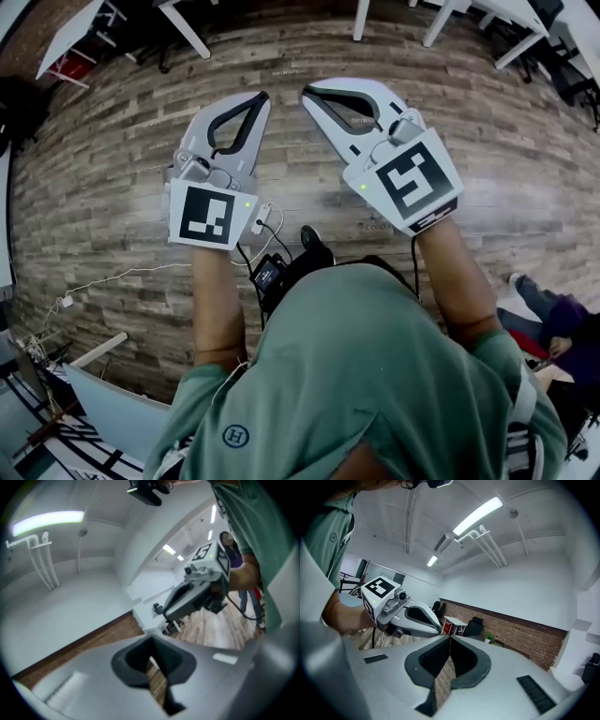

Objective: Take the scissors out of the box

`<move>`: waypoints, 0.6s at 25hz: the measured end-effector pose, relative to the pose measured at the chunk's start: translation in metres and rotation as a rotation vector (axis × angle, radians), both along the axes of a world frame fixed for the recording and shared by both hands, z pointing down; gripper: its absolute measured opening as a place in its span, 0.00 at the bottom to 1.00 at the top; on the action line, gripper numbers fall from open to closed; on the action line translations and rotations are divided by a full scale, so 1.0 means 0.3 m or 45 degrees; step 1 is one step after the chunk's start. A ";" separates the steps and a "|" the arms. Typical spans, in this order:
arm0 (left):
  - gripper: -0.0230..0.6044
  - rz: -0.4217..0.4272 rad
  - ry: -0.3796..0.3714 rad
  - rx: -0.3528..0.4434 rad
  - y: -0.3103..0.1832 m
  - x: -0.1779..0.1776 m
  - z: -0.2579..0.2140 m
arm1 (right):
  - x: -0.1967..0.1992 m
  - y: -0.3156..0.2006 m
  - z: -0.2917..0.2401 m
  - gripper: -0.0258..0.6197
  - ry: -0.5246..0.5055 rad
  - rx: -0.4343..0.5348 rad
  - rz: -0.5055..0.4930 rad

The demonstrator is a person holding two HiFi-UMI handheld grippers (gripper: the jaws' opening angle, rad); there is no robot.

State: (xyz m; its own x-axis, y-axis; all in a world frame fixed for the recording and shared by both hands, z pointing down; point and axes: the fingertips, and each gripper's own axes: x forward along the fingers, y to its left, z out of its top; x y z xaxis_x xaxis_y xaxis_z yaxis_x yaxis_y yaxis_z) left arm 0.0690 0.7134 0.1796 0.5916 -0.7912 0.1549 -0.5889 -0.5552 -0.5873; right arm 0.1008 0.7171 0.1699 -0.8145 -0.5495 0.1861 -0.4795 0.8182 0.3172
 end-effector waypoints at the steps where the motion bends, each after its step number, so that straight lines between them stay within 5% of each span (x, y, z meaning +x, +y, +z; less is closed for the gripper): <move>1: 0.04 0.010 0.009 -0.002 -0.042 -0.019 0.001 | -0.020 -0.041 0.000 0.05 -0.002 -0.002 0.009; 15: 0.04 0.001 -0.009 -0.035 -0.525 -0.106 0.019 | -0.115 -0.530 -0.002 0.05 -0.015 -0.026 0.001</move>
